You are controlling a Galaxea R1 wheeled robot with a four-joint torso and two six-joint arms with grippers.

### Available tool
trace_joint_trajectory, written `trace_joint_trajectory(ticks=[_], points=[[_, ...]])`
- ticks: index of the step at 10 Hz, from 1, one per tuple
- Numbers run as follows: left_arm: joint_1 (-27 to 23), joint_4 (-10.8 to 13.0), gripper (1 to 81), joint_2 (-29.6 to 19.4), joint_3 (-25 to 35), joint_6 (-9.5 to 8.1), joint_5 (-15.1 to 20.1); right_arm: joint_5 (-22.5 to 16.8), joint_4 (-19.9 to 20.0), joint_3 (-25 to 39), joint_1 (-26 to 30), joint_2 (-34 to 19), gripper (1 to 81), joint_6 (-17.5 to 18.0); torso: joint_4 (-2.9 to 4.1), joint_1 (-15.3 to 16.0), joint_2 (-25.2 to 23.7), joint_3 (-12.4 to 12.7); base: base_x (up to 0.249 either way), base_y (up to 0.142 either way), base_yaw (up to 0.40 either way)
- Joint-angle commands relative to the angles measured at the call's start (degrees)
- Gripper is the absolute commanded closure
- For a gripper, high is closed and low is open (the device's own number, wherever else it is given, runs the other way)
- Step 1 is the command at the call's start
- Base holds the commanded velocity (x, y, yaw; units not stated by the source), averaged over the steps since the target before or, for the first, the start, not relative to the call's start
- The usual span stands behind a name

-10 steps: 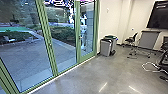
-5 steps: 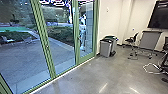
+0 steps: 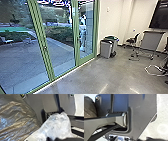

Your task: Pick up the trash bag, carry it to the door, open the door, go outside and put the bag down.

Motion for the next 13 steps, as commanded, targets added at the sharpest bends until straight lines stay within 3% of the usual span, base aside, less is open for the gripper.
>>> trace_joint_trajectory(ticks=[1,13], points=[[-3.11,-0.10,81.1,-0.13,-0.16,0.26,4.62,-3.37,-0.33,0.02,2.75,0.15,1.0,-0.23,0.00,0.00,0.00,0.00,0.168,0.000,0.000],[-3.11,-0.10,81.1,-0.13,-0.07,0.26,4.61,-3.45,-0.50,-0.16,2.75,0.32,1.0,-0.23,0.00,-0.05,0.00,0.00,0.181,-0.091,0.000]])
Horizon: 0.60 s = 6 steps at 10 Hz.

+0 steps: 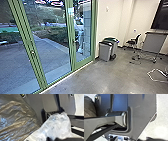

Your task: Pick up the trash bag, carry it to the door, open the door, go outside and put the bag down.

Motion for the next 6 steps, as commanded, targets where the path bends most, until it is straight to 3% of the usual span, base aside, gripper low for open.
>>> trace_joint_trajectory(ticks=[1,6], points=[[-3.29,-0.10,81.1,-0.13,-0.18,0.35,4.71,-3.37,-0.52,0.21,2.88,0.19,1.0,-0.23,0.00,0.00,0.00,0.00,0.191,-0.102,0.000],[-3.29,-0.10,81.1,-0.04,-0.18,0.35,4.71,-3.37,-0.52,0.03,2.88,0.19,1.0,-0.23,0.00,0.00,0.00,0.00,0.191,-0.097,0.000]])
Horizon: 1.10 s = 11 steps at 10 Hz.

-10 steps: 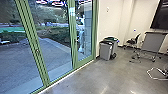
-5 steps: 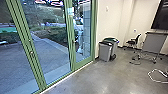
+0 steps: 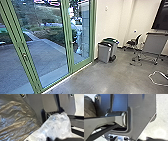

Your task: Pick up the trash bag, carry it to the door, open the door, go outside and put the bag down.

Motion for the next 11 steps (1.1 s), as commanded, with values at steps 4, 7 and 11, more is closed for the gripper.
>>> trace_joint_trajectory(ticks=[4,7,11], points=[[-3.18,-0.10,81.1,-0.15,-0.10,0.35,4.72,-1.70,-0.26,-1.32,1.28,0.04,1.0,-0.23,0.00,-0.02,0.00,0.00,0.189,-0.016,0.000],[-3.09,-0.10,81.1,-0.24,-0.10,0.35,4.72,-0.91,-0.35,-1.85,0.93,0.21,1.0,-0.23,0.00,-0.02,0.00,0.00,0.185,0.000,0.000],[-0.38,-0.01,81.1,-0.24,0.17,0.52,0.15,-0.91,-1.31,-1.85,0.49,1.62,1.0,-0.84,0.00,-0.02,0.00,0.00,0.182,0.000,0.000]])
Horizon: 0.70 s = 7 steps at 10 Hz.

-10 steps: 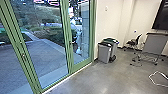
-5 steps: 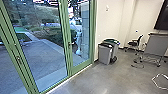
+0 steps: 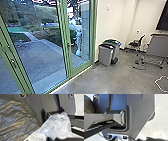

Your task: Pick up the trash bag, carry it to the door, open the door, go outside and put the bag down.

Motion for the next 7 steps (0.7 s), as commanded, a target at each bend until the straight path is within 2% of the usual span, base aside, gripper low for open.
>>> trace_joint_trajectory(ticks=[1,2,3,4,7], points=[[0.24,0.25,81.1,0.03,0.24,0.79,-3.38,-3.03,-1.05,0.27,2.07,1.03,1.0,-0.82,0.00,0.00,0.00,0.00,0.167,0.000,0.000],[0.94,0.69,81.1,0.38,0.50,0.79,-5.39,-2.94,-0.96,0.18,1.54,0.94,1.0,-0.90,0.00,0.02,0.00,0.00,0.167,0.000,0.000],[1.30,0.70,81.1,0.55,0.50,0.79,-6.64,-1.20,-0.96,-0.25,0.84,0.94,1.0,-0.91,0.00,0.02,0.00,0.00,0.163,0.000,0.000],[1.30,0.78,81.1,0.55,0.50,0.79,-6.72,0.83,-0.96,-0.78,0.14,0.94,1.0,-0.91,0.00,0.00,0.00,0.00,0.162,0.000,0.000],[1.30,1.57,81.1,0.72,0.50,0.79,-6.72,1.02,-0.87,-1.22,0.04,1.11,1.0,-0.82,0.00,0.00,0.00,0.00,0.162,0.000,0.000]])
